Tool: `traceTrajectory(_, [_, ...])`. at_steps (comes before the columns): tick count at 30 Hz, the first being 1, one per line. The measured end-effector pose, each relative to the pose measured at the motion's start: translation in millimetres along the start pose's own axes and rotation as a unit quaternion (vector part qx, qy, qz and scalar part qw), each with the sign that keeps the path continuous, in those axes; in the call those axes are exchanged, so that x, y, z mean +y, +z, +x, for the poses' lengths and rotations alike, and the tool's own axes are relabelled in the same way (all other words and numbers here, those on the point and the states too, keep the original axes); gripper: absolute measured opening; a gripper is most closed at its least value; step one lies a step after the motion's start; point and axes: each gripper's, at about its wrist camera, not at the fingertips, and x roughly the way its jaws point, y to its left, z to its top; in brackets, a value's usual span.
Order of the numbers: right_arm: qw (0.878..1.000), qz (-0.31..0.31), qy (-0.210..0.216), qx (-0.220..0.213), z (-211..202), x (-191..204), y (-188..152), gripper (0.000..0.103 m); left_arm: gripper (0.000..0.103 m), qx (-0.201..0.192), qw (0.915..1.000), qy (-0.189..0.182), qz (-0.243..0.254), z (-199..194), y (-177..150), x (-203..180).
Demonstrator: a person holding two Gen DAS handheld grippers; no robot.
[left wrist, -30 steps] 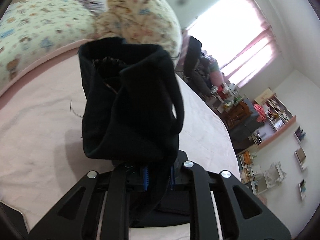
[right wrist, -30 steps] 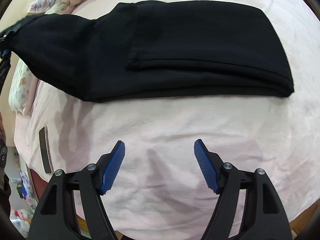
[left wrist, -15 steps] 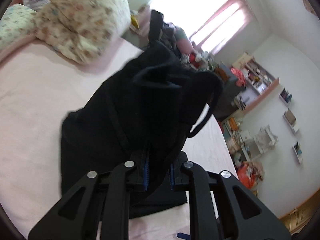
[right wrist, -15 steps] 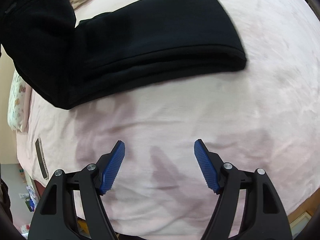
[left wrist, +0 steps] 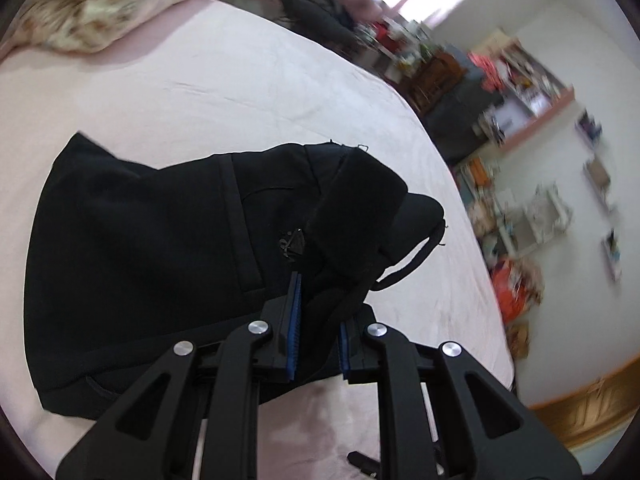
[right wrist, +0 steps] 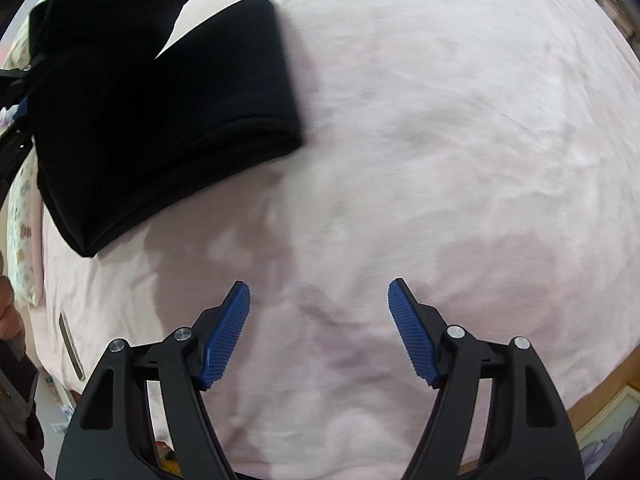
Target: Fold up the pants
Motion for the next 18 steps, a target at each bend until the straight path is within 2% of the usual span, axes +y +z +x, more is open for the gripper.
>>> traceTrajectory(3, [1.000,0.008,-0.002,-0.003,-3.2,-10.4,1.5,0.073,0.015,0.039,0.9985,0.026,0.030,26.1,-12.3,-15.1])
traceTrajectory(4, [1.000,0.009,-0.002,-0.005,-3.9,-10.8,1.6,0.073,0.016,0.064,0.9965,0.044,0.031,40.1,-18.3,-15.3])
traceTrajectory(8, [1.000,0.013,-0.006,-0.015,-9.9,-17.8,3.1,0.073,0.019,0.113,0.9897,0.086,0.019,67.5,-38.8,-7.8])
traceTrajectory(12, [0.999,0.024,-0.011,-0.022,-13.7,-27.1,5.3,0.073,0.021,0.107,0.9878,0.107,0.037,63.0,-43.0,-13.6])
traceTrajectory(13, [0.999,0.027,-0.012,-0.024,-18.0,-40.2,8.5,0.073,0.021,0.109,0.9873,0.109,0.038,60.6,-42.3,-15.2])
traceTrajectory(18, [0.999,0.027,-0.016,-0.036,-22.5,-33.7,14.6,0.073,0.023,0.119,0.9817,0.130,0.072,52.4,-45.4,-21.6])
